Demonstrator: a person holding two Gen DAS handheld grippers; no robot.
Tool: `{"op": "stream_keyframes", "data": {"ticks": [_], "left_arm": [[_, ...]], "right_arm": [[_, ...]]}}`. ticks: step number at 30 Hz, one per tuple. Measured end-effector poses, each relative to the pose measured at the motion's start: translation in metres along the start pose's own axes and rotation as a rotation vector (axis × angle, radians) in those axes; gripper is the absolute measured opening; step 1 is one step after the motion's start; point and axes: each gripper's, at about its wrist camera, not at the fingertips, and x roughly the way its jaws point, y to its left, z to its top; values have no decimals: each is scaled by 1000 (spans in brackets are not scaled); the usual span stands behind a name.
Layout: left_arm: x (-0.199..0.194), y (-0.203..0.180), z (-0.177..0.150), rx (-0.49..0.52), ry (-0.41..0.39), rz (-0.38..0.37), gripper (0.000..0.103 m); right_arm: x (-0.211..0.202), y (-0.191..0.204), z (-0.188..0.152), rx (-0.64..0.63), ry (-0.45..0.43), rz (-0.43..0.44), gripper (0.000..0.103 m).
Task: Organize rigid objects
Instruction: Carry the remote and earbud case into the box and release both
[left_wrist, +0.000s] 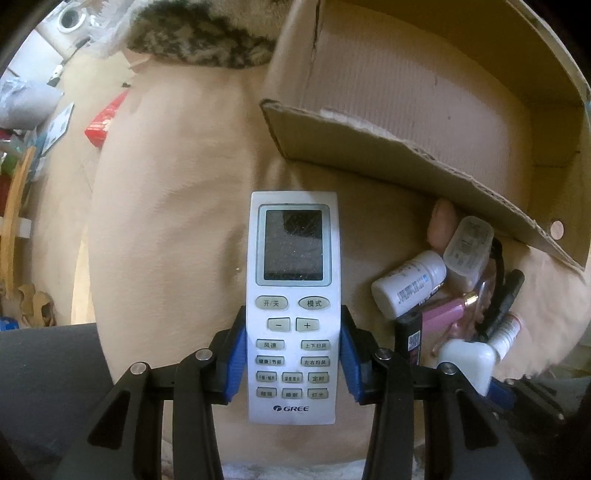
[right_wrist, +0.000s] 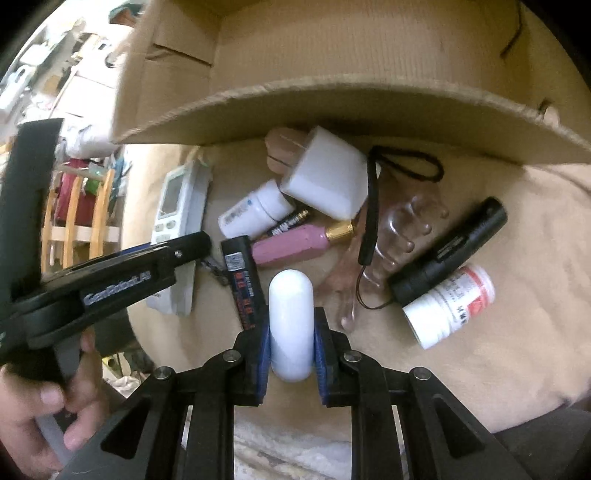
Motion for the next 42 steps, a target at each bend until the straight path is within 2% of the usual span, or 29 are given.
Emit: {"op": "stream_keyframes", "data": {"ticks": [3,7,13,14,16,20,24,30,36,42], "left_arm": [[-6,-4,-13,-3,-13,0,40],[-18,4,-27,-15,-39,-4,40],[-46,14,-51,-45,-73,-25,40],[-54,16,-55,-51,-86,-31,40],[-64,19,-60,-54,-115,-36,40],[-106,24,-72,-57,-221,-27,40],[-128,23,-61,-56,-305,-32,40],[-153,-10,-35,-26,-392,-36,40],[-160,-31,4,8,-421,-34,40],[-136,-58,31,74,-403,-30,40]], "right_arm": [[-11,-3,-5,-9,-35,-1,21],[-43,-7,-15,-15,-133,-9,21],[-86,-5,-12,-36,-281,-17,21],[-97,-16,-12,-37,-297,-9,21],[-99,-7,-13,-42,-330,-7,21],[-126,0,-13,-47,-404,4,21],[-143,0,-2,-50,-462,7,21],[-169,-8,22,-42,-515,11,21],[-176,-20,45,-30,-537,1,21],[-164,-34,74,7,-517,4,21]]}}
